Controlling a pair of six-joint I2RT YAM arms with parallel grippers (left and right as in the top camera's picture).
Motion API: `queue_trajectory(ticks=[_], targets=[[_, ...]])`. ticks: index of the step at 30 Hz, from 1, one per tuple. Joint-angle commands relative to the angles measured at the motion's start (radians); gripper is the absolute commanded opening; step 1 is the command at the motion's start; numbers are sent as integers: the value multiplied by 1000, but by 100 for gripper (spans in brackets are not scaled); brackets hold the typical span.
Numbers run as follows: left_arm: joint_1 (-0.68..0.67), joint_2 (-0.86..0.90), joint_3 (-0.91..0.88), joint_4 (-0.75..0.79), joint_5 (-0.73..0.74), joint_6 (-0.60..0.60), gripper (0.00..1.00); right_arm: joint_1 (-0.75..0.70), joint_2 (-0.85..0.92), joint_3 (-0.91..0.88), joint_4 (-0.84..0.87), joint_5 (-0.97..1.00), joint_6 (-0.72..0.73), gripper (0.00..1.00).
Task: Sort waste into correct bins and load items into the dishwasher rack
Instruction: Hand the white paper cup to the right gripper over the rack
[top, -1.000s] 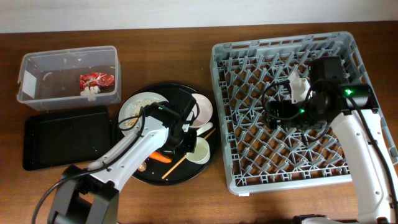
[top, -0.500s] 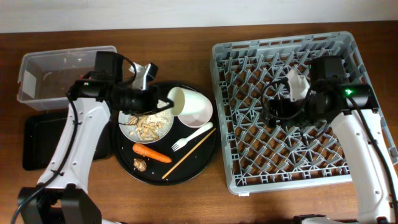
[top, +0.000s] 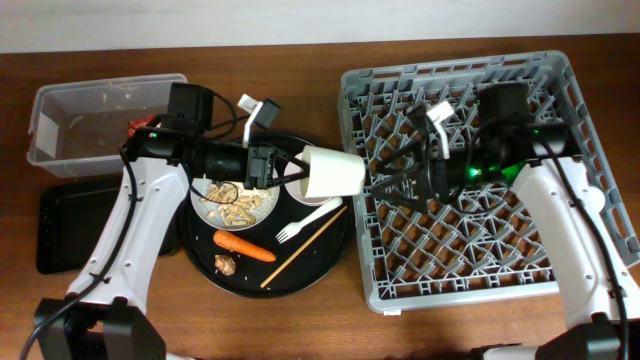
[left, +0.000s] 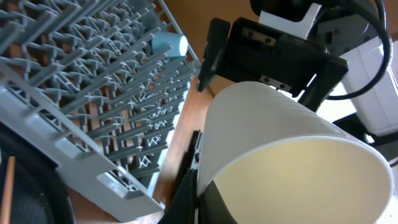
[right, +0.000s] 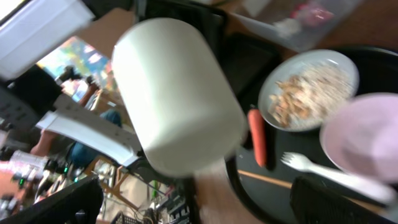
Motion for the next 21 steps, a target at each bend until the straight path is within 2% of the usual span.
queue_trajectory(ticks=[1, 5, 8, 9, 14, 17, 21], targets=[[-31, -17, 12, 2, 42, 27, 0, 57, 8, 10, 37, -81, -27, 99], [-61, -17, 12, 3, 51, 28, 0, 100, 8, 10, 67, -80, -27, 100], [-61, -17, 12, 17, 51, 28, 0, 108, 8, 10, 66, -68, -18, 88], [-61, -17, 12, 21, 50, 28, 0, 108, 8, 10, 64, -62, -15, 81], [-61, -17, 12, 22, 46, 28, 0, 108, 8, 10, 62, -39, -15, 77], [-61, -17, 12, 21, 32, 28, 0, 108, 8, 10, 62, -39, -15, 69], [-61, -17, 12, 21, 11, 28, 5, 107, 8, 10, 62, -39, -15, 67]])
